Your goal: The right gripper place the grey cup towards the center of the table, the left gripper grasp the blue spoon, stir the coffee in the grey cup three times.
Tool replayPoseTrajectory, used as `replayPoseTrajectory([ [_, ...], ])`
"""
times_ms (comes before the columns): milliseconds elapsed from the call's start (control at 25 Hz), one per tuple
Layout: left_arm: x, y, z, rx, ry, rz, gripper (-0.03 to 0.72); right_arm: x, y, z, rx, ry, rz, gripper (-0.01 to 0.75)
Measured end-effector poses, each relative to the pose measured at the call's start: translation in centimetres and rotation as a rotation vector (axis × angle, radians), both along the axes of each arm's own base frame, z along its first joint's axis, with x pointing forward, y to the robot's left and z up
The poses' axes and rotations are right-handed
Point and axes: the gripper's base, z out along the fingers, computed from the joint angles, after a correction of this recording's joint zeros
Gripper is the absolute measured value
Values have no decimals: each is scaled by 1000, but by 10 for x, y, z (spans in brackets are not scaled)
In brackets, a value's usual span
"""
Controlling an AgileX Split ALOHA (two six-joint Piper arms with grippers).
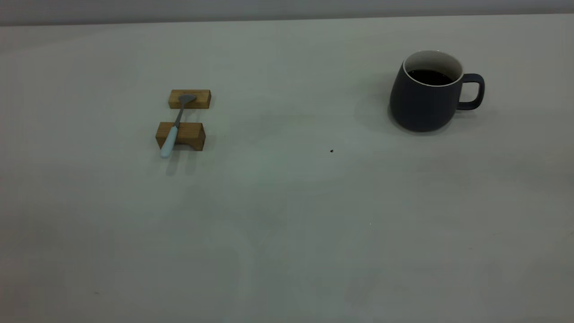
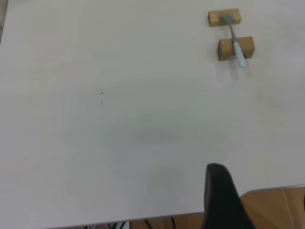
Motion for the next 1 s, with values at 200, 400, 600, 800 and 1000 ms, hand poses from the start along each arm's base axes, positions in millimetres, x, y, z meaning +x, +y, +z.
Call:
replayPoseTrajectory([
  [200,0,0,0,0,0,0,483,60,12,-8,-29,33,135,630],
  [400,0,0,0,0,0,0,483,121,17,-28,-126,115,245,637],
  [600,0,0,0,0,0,0,483,184,22,-43,-231,181,360,615],
  [800,0,0,0,0,0,0,483,239,27,-64,-299,222,479,591],
  [1000,0,0,0,0,0,0,483,289,31,-106,-423,250,659,591],
])
